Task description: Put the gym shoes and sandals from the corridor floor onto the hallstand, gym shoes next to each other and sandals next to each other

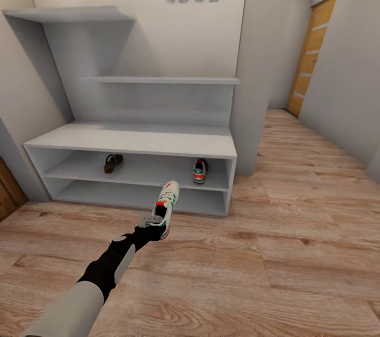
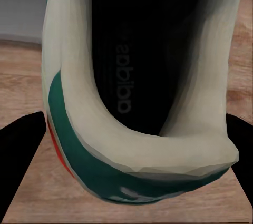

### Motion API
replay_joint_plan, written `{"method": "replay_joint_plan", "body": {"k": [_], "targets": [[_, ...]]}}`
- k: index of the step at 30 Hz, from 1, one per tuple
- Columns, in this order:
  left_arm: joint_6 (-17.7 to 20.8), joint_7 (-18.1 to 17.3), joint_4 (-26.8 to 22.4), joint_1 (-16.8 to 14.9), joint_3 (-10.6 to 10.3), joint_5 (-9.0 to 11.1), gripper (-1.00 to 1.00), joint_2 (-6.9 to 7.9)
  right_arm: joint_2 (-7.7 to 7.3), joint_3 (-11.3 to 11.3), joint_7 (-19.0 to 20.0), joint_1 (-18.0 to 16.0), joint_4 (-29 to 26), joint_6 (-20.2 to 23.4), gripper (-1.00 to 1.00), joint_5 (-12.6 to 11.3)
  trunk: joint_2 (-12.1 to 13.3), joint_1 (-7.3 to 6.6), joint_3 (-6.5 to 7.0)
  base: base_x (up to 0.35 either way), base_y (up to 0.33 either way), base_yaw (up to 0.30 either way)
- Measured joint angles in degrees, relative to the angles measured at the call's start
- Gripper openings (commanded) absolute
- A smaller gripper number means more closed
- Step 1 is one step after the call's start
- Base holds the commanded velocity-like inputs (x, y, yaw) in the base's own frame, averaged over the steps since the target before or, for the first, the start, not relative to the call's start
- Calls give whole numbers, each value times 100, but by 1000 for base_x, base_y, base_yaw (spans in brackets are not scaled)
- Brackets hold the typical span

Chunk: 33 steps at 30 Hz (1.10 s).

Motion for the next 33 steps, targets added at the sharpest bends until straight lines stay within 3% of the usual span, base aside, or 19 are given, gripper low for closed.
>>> {"method": "replay_joint_plan", "body": {"k": [17, 27, 33], "targets": [[0, 13, -3, 0, 23, -19, -100, -3, -1, -9, -6, 0, 0, -9, -100, 5, -23, 44, -471, 0, 0, 0], [-16, 19, -42, -4, 38, -24, -100, 10, -1, -17, 8, -1, 0, -22, -100, 9, -24, 43, -472, 10, 0, 0], [-1, 24, -46, -17, 37, -25, -100, 1, -1, -18, 8, -1, 0, -24, -100, 8, -24, 40, -472, 262, 0, 0]]}}
